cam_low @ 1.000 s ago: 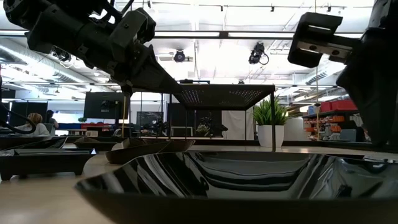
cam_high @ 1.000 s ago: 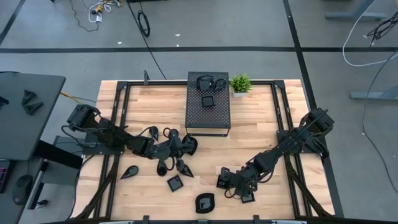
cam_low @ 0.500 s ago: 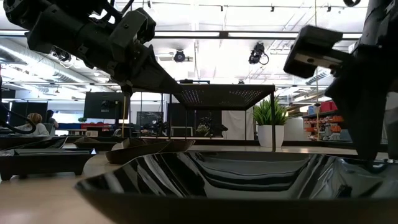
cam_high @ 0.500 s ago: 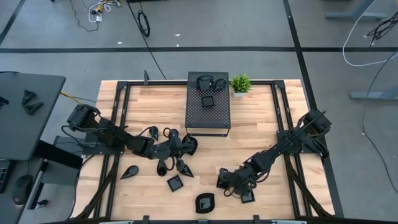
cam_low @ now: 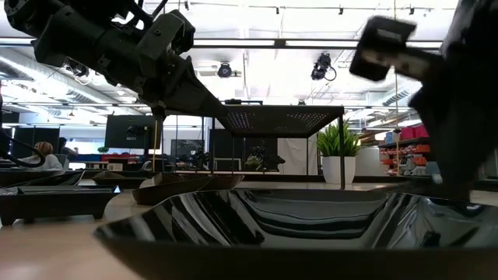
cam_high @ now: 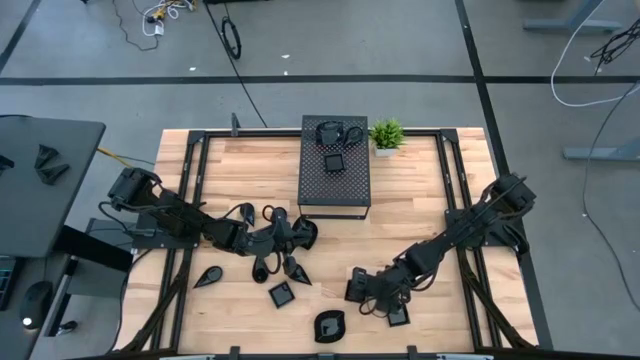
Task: Pick & Place Mini shaped plates
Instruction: Stack the black square plate on top of the black square plate on the shelf
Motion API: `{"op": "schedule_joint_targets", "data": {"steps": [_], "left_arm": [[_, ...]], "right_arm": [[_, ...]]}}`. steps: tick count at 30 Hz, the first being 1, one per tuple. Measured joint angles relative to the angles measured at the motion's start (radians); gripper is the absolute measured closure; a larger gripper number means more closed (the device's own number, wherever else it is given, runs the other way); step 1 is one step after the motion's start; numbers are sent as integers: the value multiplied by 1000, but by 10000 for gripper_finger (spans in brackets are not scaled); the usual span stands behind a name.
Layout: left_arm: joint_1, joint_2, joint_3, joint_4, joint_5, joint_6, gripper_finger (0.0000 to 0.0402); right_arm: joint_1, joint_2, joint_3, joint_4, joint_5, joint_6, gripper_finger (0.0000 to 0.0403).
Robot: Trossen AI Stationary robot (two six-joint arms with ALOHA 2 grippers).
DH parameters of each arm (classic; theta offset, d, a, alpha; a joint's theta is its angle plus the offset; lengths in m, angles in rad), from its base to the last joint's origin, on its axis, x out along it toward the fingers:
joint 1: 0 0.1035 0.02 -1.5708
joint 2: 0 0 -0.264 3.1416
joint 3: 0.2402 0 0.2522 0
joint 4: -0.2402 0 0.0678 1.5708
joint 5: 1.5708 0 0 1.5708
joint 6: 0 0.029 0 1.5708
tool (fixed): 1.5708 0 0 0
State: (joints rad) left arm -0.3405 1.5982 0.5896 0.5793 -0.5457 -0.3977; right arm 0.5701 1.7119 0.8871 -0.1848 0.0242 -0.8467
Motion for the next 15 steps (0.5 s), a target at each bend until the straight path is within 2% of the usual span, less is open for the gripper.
{"op": "schedule_joint_targets", "data": {"steps": [3,7,11,15], "left_arm": [[0,0,0,0,0,0,388],[0,0,0,0,0,-2,388],[1,0,0,0,-14,-2,388],[1,0,0,1,-29,-2,388]], "right_arm": [[-3,-63,1,6,24,70,398],[-31,-166,69,-21,65,287,400],[-56,-221,227,-97,165,391,400],[-125,-221,428,-254,305,429,401]]}}
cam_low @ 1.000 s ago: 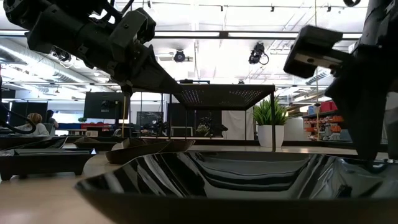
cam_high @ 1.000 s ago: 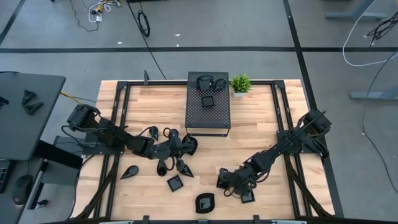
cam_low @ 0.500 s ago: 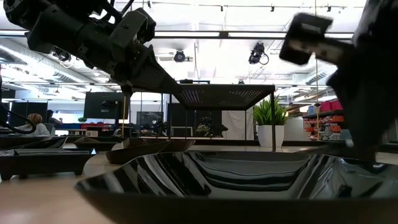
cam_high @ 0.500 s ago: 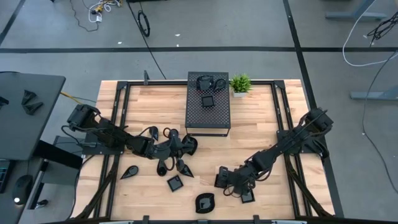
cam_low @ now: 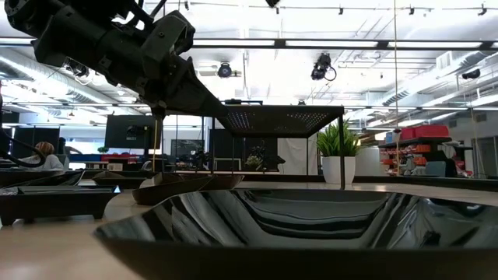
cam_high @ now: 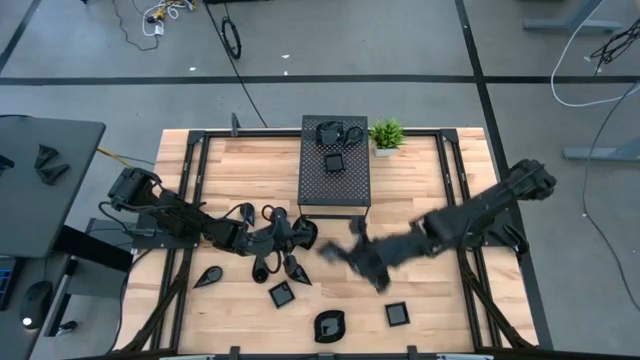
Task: Pick & Place Mini shaped plates
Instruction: Stack the black square plate on top of the black square plate on the shelf
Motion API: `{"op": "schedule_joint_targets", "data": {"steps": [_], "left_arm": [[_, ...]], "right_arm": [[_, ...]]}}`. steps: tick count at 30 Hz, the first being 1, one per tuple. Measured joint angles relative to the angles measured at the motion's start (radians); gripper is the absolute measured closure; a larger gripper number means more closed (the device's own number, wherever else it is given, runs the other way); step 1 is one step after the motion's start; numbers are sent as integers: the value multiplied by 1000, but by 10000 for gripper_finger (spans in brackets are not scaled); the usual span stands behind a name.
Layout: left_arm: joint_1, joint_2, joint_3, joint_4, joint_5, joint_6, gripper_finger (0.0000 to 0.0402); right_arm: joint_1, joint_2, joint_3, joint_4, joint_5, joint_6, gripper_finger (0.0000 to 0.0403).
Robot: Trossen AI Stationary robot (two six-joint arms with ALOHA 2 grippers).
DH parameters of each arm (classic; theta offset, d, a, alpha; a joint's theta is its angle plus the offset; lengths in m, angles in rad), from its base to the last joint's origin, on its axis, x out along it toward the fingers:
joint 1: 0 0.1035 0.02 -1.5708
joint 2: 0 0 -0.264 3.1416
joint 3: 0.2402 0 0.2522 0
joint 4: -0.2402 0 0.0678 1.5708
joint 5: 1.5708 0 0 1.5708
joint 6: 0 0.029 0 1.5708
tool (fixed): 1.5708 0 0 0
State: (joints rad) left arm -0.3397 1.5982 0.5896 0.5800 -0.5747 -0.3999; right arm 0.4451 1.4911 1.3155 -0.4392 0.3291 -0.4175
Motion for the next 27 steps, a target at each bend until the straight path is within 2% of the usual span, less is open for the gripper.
{"op": "schedule_joint_targets", "data": {"steps": [2,5,9,14,20,27], "left_arm": [[0,0,0,0,0,-1,388],[0,0,0,0,-1,-1,388],[0,0,0,1,-1,-1,388],[0,0,0,0,-1,-1,388],[0,0,0,6,-4,0,388],[1,0,0,12,-8,2,388]], "right_arm": [[-66,7,76,-68,63,33,401],[-175,9,116,-136,114,55,401],[-338,13,115,-174,124,58,402],[-491,37,45,-110,127,11,402],[-571,48,-76,-9,111,-44,401],[-582,47,-176,141,97,-107,400]]}}
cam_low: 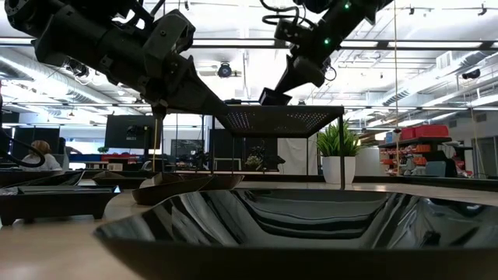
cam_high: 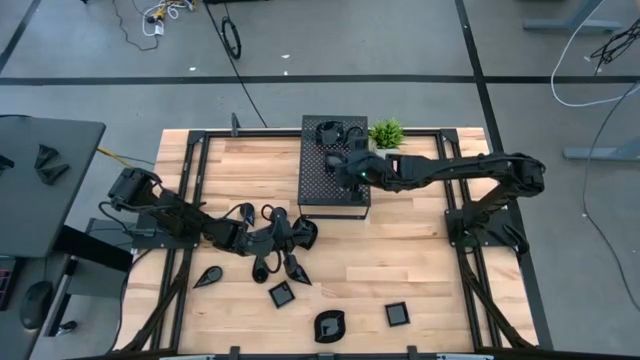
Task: Pick & Place Mini shaped plates
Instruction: Stack the black square plate on top of the black square plate on the shelf
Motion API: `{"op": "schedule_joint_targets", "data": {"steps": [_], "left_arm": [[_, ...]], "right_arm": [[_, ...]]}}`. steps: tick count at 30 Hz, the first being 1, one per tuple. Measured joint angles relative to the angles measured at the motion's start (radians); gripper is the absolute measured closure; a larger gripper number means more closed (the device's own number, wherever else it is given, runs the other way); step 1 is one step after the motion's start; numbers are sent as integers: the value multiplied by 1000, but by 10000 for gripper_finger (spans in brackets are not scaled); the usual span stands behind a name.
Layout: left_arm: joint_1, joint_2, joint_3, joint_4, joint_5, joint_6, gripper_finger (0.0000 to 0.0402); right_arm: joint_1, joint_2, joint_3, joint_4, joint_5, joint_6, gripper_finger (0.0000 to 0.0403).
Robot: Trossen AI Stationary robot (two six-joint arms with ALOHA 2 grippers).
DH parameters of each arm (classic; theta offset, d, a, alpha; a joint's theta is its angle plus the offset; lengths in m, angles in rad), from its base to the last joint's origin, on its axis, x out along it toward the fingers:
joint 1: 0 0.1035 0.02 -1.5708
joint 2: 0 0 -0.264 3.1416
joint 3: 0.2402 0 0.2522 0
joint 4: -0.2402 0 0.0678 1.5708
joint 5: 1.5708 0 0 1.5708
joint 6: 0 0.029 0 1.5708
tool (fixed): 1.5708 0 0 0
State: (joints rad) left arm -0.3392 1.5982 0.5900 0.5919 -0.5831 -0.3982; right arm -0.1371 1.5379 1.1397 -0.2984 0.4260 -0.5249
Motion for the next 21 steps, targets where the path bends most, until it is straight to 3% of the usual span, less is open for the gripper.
{"op": "schedule_joint_targets", "data": {"steps": [17,21], "left_arm": [[0,0,0,1,0,0,388],[0,0,0,1,0,1,388]], "right_arm": [[0,18,-32,31,0,-31,398],[1,21,-32,42,-1,-25,380]]}}
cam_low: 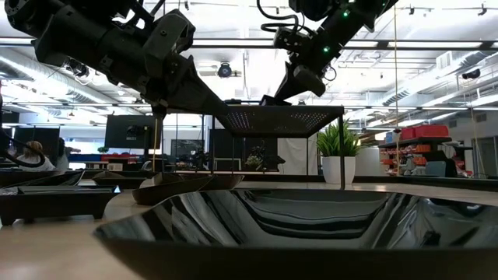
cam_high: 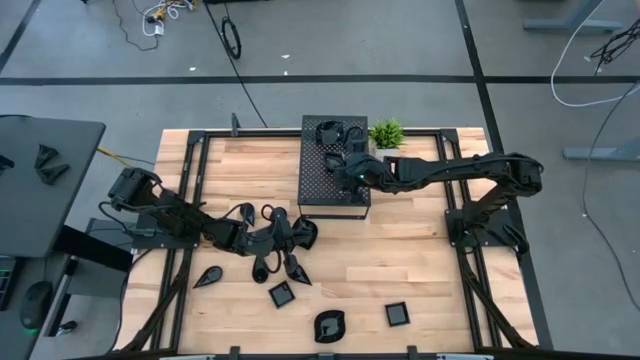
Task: Pick & Place Mini shaped plates
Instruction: Stack the black square plate on top of the black square plate on the shelf
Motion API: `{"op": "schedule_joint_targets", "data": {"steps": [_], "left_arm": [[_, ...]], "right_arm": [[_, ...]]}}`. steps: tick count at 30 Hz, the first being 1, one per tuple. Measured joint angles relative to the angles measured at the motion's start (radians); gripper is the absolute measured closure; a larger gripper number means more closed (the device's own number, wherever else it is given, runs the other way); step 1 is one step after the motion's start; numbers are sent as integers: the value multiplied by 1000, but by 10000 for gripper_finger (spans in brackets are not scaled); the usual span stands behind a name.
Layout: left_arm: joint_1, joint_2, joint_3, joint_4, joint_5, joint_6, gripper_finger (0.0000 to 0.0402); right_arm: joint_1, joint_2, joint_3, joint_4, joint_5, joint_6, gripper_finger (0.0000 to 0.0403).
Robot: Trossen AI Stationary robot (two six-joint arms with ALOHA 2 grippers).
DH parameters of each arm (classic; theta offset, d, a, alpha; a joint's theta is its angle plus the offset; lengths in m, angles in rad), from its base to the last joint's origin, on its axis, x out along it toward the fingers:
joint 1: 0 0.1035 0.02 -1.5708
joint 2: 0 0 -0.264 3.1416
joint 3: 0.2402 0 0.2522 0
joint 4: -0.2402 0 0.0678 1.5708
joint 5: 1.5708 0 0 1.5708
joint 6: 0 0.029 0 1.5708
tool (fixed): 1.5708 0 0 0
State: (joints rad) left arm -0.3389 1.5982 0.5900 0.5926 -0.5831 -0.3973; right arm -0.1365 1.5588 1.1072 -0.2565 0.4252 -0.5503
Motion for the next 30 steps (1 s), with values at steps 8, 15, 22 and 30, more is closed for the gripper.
{"op": "schedule_joint_targets", "data": {"steps": [8,15,22,30], "left_arm": [[0,0,0,-1,0,0,388],[0,0,0,-1,0,0,388],[0,0,0,-1,0,-1,388],[0,0,0,-2,0,-2,388]], "right_arm": [[4,-3,10,-6,-115,18,288],[17,-4,109,-196,-119,41,244],[-9,-5,174,-410,-130,151,257],[-63,-5,161,-442,-150,248,273]]}}
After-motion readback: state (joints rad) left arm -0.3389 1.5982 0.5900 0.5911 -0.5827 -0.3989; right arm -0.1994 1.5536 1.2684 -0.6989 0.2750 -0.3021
